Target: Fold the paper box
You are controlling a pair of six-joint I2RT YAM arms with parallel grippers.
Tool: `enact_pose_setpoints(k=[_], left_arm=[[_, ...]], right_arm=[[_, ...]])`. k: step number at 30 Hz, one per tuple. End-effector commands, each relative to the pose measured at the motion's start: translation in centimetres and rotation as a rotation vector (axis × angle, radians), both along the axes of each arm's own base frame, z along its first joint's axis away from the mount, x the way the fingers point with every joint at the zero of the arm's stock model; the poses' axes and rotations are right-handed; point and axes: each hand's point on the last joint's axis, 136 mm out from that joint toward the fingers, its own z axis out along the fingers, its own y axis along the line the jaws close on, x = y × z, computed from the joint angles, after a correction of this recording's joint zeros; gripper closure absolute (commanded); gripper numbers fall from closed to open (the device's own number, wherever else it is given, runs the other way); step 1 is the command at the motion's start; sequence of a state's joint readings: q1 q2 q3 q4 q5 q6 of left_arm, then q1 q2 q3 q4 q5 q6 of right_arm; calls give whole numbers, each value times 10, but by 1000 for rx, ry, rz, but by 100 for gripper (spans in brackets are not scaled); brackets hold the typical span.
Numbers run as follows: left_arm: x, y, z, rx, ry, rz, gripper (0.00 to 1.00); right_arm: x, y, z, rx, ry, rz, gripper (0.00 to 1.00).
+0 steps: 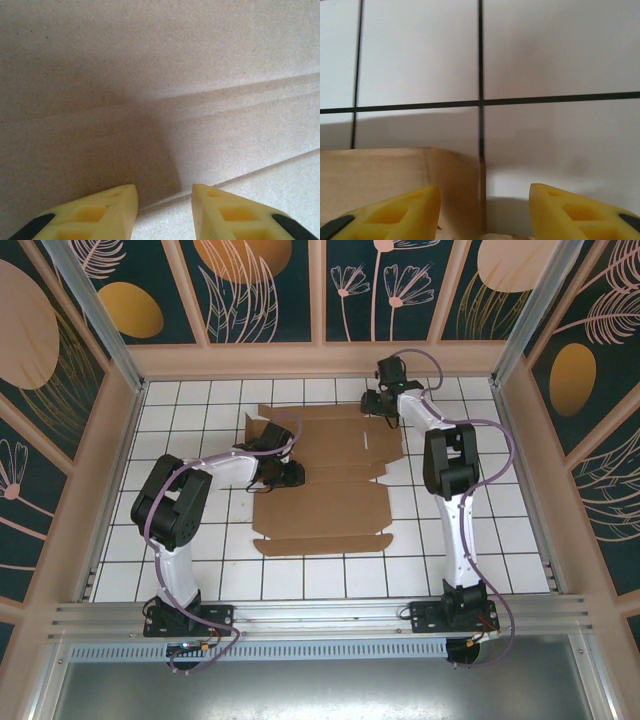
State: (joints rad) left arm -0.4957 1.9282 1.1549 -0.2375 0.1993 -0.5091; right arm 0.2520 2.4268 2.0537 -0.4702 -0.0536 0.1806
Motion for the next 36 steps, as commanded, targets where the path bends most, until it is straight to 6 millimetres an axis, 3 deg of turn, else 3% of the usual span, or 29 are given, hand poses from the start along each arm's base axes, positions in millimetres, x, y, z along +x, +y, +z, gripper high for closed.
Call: enact_pose_setpoints(k=[1,6,13,20,26,29,31,34,36], left_arm=[[-27,23,-44,115,122,-3,63],[-26,23,-42,115,119,-9,64],[-21,20,-37,112,108,-17,65],[-11,23,-25,115,90,2,66],[5,34,-6,86,67,54,66],[16,37,10,70,42,74,65],[25,38,27,33,25,99,64],[38,32,62,-51,-18,137,60],[44,21,88,-125,-36,148,55]], right_arm=[[8,-5,34,10,-62,2,49],[4,6,21,47,-17,58,51],[-4,23,19,105,-8,152,76],[-7,17,29,120,-38,169,97],[-19,13,75,202,-197,162,100],[-36,6,103,277,-335,120,100],[-55,4,126,342,-466,130,100],[-100,-6,166,404,-784,135,100],[-130,-10,183,405,-943,151,100]])
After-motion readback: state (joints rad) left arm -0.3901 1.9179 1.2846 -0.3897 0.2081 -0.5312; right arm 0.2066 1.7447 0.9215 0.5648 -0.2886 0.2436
